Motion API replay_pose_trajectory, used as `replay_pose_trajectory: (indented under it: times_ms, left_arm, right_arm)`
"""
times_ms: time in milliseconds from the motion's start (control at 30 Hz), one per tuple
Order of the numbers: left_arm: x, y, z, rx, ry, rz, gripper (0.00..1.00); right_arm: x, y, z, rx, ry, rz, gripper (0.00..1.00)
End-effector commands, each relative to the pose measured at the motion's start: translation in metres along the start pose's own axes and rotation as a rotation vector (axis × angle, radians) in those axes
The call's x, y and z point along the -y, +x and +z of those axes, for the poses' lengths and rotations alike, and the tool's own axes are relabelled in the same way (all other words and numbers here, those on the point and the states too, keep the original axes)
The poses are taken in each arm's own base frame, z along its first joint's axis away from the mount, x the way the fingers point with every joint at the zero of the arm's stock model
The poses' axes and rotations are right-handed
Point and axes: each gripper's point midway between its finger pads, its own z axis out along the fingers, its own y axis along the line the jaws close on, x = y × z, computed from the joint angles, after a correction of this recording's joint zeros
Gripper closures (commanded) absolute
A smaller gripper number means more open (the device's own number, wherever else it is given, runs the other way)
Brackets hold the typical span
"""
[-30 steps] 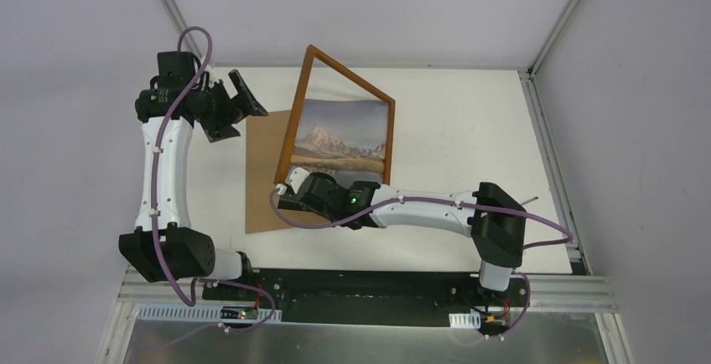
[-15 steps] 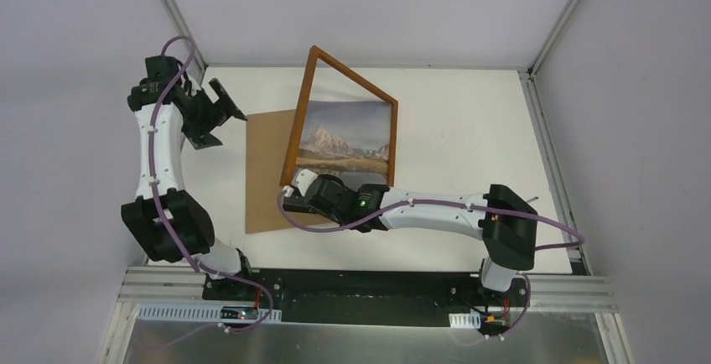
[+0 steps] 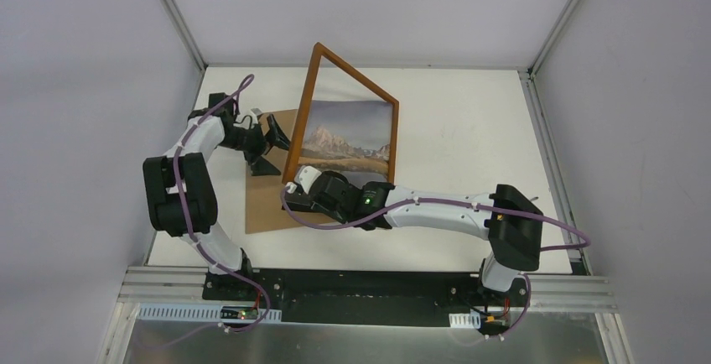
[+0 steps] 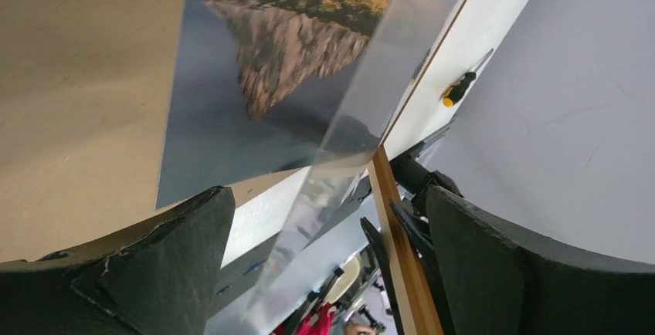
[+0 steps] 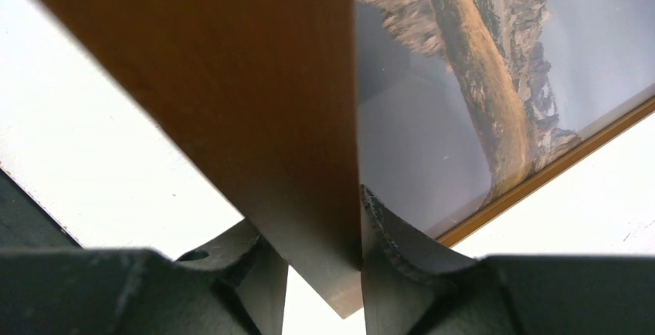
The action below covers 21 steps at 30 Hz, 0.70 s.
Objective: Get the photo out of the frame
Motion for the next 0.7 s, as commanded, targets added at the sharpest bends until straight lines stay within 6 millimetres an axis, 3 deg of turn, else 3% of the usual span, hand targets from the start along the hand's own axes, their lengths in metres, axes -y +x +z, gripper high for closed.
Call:
replay_pose_trajectory:
  times_ms: [0, 200, 333, 533, 667]
  left_arm:
    - [0.017, -0.002, 0.023, -0.028, 0.100, 0.065, 0.05]
    - [0.014, 0.001, 0.032, -0.039, 0.097, 0.077, 0.52]
    - [0.014, 0.003, 0.030, -0.025, 0.085, 0.087, 1.00]
    - [0.021, 0.006, 0.006, 0.058, 0.024, 0.146, 1.00]
    - [0.014, 0.010, -0.008, 0.110, -0.056, 0.166, 1.00]
  right_arm:
    - [-0.007, -0.021, -0.012, 0.084, -0.062, 0.136, 1.00]
    - [-0.006, -0.021, -0.012, 0.084, -0.062, 0.122, 1.00]
    - [-0.005, -0.016, -0.008, 0.064, -0.053, 0.106, 1.00]
    - [-0.002, 0.015, 0.012, -0.072, 0.005, 0.046, 1.00]
    - [-0.001, 0.031, 0.024, -0.128, 0.020, 0.030, 1.00]
